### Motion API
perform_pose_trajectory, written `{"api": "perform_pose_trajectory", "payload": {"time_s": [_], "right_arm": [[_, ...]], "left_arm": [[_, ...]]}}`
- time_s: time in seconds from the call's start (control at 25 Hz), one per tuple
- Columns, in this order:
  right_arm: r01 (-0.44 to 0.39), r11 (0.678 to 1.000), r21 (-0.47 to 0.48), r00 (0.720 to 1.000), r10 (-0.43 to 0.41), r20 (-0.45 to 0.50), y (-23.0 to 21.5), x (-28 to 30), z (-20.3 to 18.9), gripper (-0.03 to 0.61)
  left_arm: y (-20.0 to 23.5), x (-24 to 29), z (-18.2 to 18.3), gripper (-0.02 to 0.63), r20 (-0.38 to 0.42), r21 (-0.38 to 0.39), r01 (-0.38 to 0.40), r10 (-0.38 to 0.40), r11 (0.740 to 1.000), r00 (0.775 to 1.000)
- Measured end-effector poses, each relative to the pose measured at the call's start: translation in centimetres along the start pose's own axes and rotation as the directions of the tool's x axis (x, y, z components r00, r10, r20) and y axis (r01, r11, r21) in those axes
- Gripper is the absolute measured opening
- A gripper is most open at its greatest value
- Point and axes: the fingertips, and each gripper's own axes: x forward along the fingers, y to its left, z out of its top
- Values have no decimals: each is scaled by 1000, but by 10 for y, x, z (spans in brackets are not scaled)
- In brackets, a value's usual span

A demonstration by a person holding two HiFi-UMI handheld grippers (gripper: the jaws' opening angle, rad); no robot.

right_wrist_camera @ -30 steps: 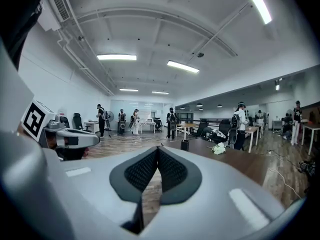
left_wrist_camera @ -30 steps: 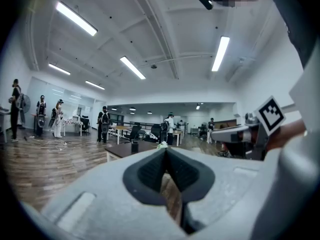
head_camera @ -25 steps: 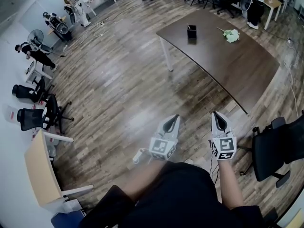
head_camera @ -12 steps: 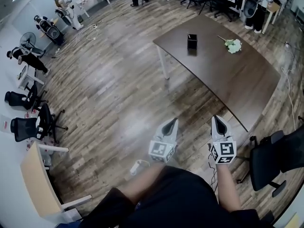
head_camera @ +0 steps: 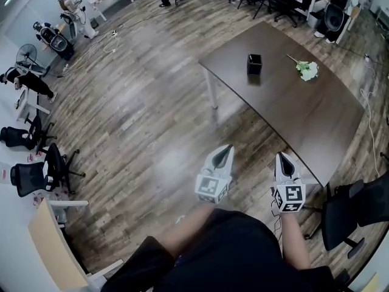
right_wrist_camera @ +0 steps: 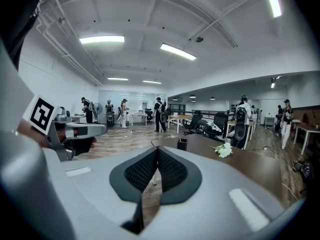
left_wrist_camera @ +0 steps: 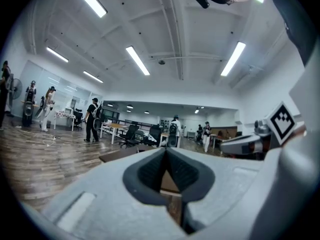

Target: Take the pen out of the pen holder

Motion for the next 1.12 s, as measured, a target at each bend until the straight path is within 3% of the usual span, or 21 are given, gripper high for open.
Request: {"api": "perform_pose_trajectory", "payload": {"time_s": [0.32,0.52,0.76,1.12], "right_arm": [[52,998,47,999,-51,-17,13,85,14,3],[45,999,2,999,-44,-23,33,122,25,3],[23,1000,-20,999,-24,-42,49,147,24,3],[18,999,29,999,-17,-39,20,186,15,3]], "left_arm": [[97,36,16,3,13,-2,34,-34,999,999],[132,43,9,3,5,-16,44,-44,999,999],[154,48,1,3,3,-32,49,-49,998,999],[165,90,-10,3,-24,-24,43,-44,999,999]]}}
